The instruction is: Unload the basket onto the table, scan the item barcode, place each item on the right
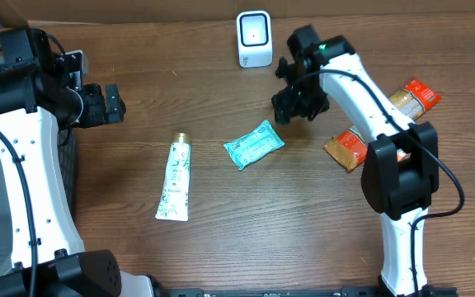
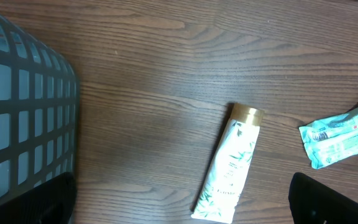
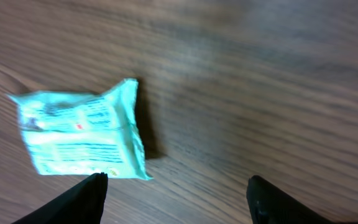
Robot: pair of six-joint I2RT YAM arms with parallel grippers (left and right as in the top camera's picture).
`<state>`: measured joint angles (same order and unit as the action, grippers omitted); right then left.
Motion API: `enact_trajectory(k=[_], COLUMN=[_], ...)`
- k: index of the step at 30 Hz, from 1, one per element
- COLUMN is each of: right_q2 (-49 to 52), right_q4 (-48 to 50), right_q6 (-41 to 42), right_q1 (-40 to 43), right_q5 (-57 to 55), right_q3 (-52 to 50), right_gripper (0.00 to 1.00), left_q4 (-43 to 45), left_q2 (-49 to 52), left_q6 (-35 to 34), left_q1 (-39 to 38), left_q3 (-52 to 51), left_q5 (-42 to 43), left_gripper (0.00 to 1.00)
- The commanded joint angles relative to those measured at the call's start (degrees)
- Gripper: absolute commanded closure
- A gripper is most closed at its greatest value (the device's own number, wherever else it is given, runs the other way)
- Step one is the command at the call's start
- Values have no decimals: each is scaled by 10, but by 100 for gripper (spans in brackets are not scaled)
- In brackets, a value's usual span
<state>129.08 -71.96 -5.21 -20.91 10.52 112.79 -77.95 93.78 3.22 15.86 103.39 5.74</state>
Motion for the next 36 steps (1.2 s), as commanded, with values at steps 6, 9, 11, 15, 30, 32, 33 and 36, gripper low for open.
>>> enact_trajectory(k=[6,9,11,15,30,32,33,36], right_q2=[-5,-3,-3,-3,36,37,37,37], right_q4=[70,99,119,141,161,157,157,157], right_q6=[-12,-12,-12,-13,-10,-10,-10,-10], right_q1=[-28,-34,-35,-35,-47,-47,-47,-47], right_q5=[36,53,61,81,129,134,142,175], right_q3=[-64,-95,-116,-136,-142,-142,-142,-142], right_gripper=[17,17,17,19,50,62,71,90], left_q4=[2,2,2,2,2,2,2,2], left_q2=[-2,-2,-2,-2,-2,-2,-2,-2], left_q6=[9,9,9,9,9,9,9,9], left_q1=[-1,-1,-1,-1,-1,-1,-1,-1], left_q3=[7,7,7,7,7,7,7,7], left_q5=[1,1,1,1,0,1,1,0], left_gripper=[0,0,0,0,0,0,0,0])
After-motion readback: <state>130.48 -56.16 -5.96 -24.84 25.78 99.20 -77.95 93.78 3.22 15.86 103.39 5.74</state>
